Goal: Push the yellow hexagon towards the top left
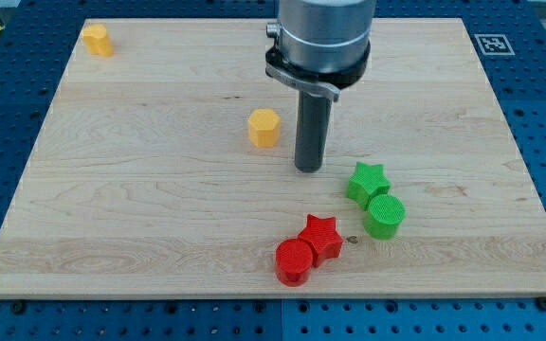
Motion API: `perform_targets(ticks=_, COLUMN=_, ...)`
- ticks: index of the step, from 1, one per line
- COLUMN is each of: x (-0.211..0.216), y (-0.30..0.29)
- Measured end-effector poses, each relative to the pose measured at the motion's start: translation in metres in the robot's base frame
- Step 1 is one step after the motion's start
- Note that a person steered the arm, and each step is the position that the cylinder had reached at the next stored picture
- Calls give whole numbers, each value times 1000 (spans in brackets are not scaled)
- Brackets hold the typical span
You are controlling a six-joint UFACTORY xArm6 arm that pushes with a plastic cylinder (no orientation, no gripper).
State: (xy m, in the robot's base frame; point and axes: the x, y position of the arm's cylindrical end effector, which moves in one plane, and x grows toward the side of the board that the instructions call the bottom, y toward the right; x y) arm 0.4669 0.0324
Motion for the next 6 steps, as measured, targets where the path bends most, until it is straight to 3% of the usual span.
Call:
perform_targets(ticks=3, x=-49, y=-55)
perform_targets(ticks=6, x=-113, y=-58)
